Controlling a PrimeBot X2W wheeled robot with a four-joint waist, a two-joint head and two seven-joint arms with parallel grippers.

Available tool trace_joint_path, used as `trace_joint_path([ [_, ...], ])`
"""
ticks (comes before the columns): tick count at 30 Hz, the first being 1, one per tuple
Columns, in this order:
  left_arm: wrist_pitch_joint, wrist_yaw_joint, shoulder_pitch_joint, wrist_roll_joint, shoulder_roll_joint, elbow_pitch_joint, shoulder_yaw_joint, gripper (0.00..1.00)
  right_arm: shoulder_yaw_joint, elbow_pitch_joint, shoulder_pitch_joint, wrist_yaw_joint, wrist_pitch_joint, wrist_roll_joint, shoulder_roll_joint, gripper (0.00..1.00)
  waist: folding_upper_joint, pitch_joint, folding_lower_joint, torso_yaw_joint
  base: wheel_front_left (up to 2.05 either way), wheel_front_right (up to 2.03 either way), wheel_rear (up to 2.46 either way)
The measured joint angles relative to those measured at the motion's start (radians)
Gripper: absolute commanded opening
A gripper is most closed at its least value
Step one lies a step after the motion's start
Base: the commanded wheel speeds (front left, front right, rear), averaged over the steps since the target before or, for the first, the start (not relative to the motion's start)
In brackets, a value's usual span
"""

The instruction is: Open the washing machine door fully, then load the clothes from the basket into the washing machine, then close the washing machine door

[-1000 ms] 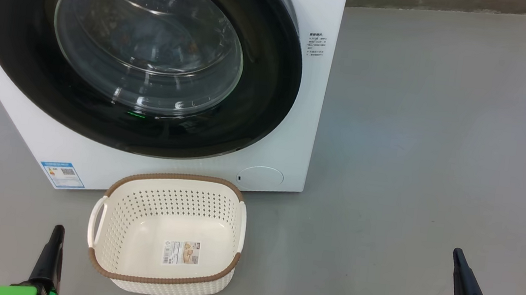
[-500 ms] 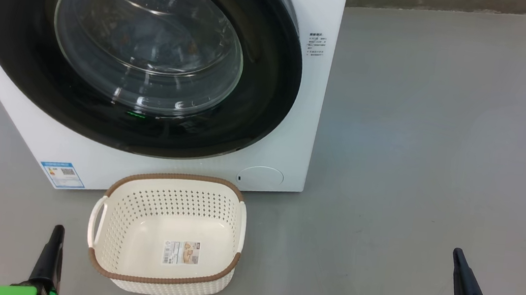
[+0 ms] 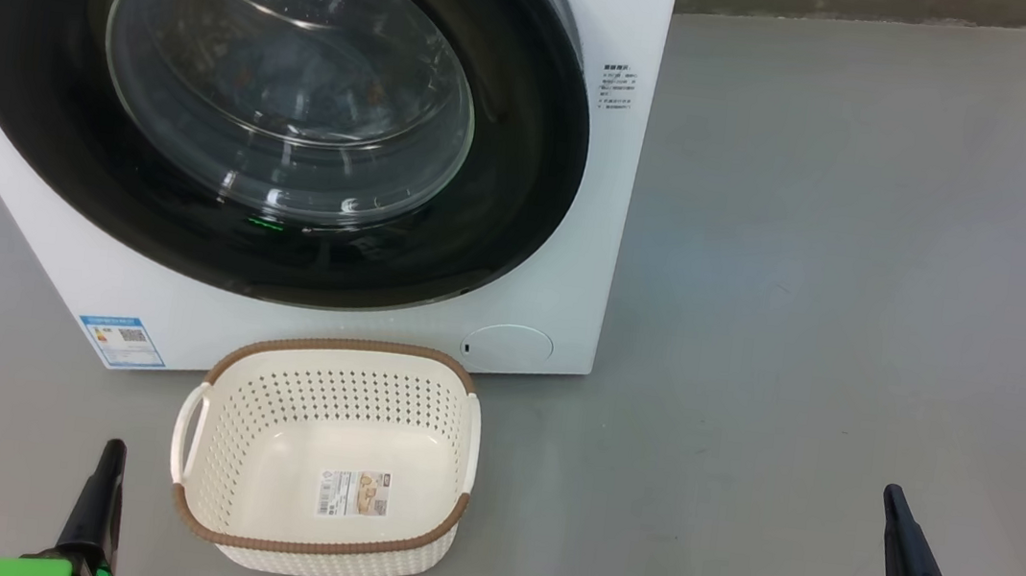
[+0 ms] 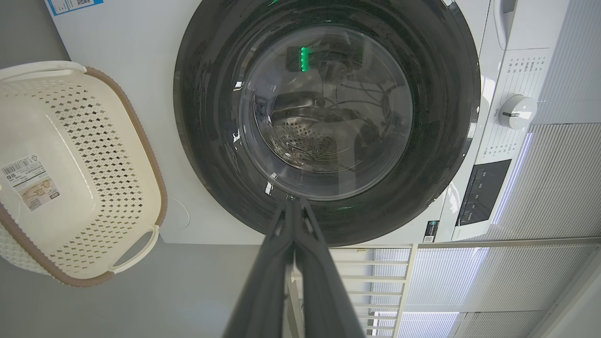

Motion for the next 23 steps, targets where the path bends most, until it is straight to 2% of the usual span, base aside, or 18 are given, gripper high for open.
trace_joint_path([
  [23, 0.000, 0.000, 0.000, 0.000, 0.000, 0.000, 0.000, 0.00, 0.000, 0.000, 0.000, 0.000, 0.000, 0.000, 0.000, 0.00, 0.0000, 0.000, 0.0000, 0.000, 0.00, 0.00, 0.00],
])
